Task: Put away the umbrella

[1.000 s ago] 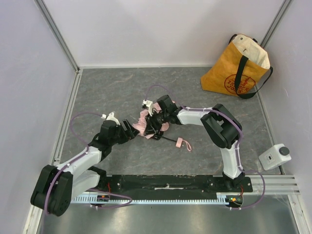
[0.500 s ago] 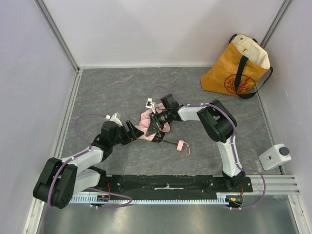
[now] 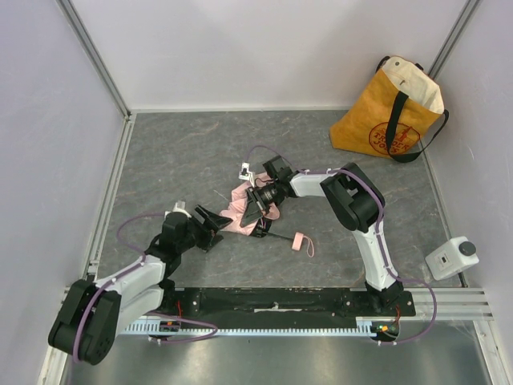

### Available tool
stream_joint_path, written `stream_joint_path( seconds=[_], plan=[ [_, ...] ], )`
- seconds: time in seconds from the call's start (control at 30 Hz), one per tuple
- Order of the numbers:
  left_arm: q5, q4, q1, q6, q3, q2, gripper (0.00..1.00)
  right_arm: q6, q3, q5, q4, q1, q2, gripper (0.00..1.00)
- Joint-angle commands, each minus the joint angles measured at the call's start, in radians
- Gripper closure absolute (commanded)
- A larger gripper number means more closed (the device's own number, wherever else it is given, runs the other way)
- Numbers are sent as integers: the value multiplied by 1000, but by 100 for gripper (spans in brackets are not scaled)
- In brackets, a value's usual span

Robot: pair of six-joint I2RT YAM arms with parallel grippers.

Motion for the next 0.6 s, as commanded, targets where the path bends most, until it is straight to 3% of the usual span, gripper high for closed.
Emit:
stream_joint_path(
  seconds=[0.0,0.1,0.23,0.33,0.57],
  plan=[
    [-66,-147,-11,-251,62,94,12,-14,-82,244,-289,19,149,100],
    [-102,-252,-61,-345,139,177,14,-12,-76,272,-301,19,143,100],
    [-333,-248,-216,-566,90,140,19,-17,-68,292,-312,19,123,100],
    [-469,-247,-249,-587,58,152,24,-24,-56,290,-327,19,122,100],
    [-610,33,-250,-569,-25,306,29,-55,-59,281,-344,20,113,100]
  ],
)
